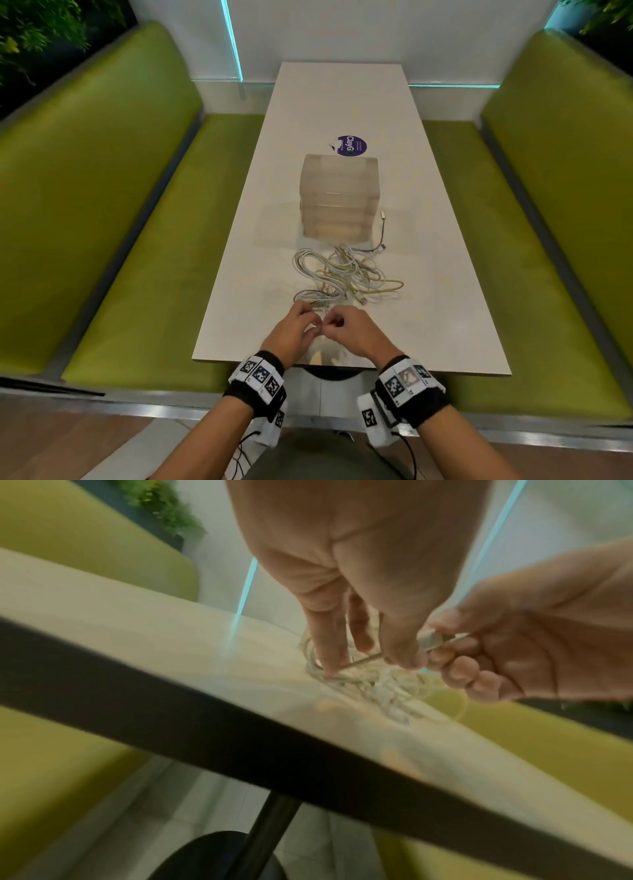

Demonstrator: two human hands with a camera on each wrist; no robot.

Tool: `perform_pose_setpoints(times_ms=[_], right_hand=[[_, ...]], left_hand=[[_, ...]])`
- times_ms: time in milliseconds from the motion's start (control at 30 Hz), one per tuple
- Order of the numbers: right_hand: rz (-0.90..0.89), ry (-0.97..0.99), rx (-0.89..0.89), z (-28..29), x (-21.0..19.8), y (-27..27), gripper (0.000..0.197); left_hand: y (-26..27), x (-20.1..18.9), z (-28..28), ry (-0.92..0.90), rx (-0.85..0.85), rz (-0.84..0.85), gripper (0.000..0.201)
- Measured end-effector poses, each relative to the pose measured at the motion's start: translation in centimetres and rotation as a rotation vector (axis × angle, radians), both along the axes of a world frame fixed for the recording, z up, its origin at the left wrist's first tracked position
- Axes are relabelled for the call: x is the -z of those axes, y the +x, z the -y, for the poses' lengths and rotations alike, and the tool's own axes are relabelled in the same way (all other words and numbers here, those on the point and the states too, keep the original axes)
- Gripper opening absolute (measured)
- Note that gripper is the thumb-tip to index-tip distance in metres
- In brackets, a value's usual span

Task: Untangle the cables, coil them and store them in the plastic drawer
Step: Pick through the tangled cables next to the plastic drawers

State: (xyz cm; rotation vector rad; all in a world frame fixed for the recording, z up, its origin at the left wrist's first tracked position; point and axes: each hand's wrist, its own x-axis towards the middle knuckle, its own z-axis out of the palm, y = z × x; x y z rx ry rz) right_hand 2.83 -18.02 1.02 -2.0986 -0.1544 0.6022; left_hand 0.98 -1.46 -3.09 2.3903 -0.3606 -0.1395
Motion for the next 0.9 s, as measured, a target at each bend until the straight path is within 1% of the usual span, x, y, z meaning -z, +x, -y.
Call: perform_pose_setpoints(times_ms=[67,100,133,167,200,233,267,333,400,500,567,700,733,767,833,900], right_hand=[[-0.073,0.217,-0.001,0.6,-1.0,0.2,0.007],[-0.117,0.328,0.011,1.0,-1.2,0.3,0.01],[-0.142,0.403,0.016,1.3,-1.2,0.5,0.017],[-0.143,0.427,0.006,1.4,-1.0,0.6,0.025],[-0.133,0.414,-0.024,1.4,-0.7,0.7,0.032],[-0.114,0.378,-0.068,1.1,-0.4,0.8,0.036],[-0.091,0.335,-0.117,0.6,-0.1,0.7,0.034],[-0.034,0.254,-0.197,-0.6,0.2,0.6,0.024],[0.037,0.2,-0.218,-1.4,0.2,0.7,0.021],[0.124,0.166,-0.216,-1.6,0.0,1.1,0.017],[0.172,0.162,-0.219,-1.9,-0.2,1.4,0.023],[0.26,0.147,-0.163,-2.6,-0.3,2.2,0.019],[0.28,0.125,-0.144,-2.8,-0.2,2.4,0.016],[0.313,0.086,-0.127,-2.8,0.0,2.5,0.018],[0.427,-0.076,-0.101,-2.9,0.2,2.9,0.021],[0.524,-0.236,-0.074,-2.6,0.3,3.5,0.018]], left_hand=[[-0.2,-0.6,-0.3,-0.176,-0.079,-0.06,0.018],[-0.4,-1.0,-0.5,-0.292,-0.13,-0.11,0.016],[-0.6,-1.7,-0.6,-0.434,-0.194,-0.179,0.013],[-0.8,-2.3,-0.6,-0.565,-0.246,-0.219,0.013],[-1.0,-3.1,-0.5,-0.682,-0.282,-0.244,0.014],[-1.0,-3.7,-0.4,-0.763,-0.303,-0.247,0.015],[-1.1,-4.3,-0.2,-0.822,-0.314,-0.245,0.015],[-1.1,-4.9,0.2,-0.907,-0.327,-0.241,0.017],[-1.0,-5.4,0.5,-1.002,-0.357,-0.247,0.021],[-0.7,-6.4,0.4,-1.285,-0.449,-0.307,0.015],[-0.3,-6.9,0.1,-1.438,-0.482,-0.342,0.013],[0.4,-7.6,0.1,-1.552,-0.479,-0.349,0.014],[0.4,-7.6,0.2,-1.572,-0.474,-0.351,0.015],[0.4,-7.6,0.2,-1.589,-0.478,-0.352,0.016],[0.4,-7.4,0.3,-1.593,-0.5,-0.343,0.014],[0.3,-7.6,0.2,-1.588,-0.516,-0.32,0.013]])
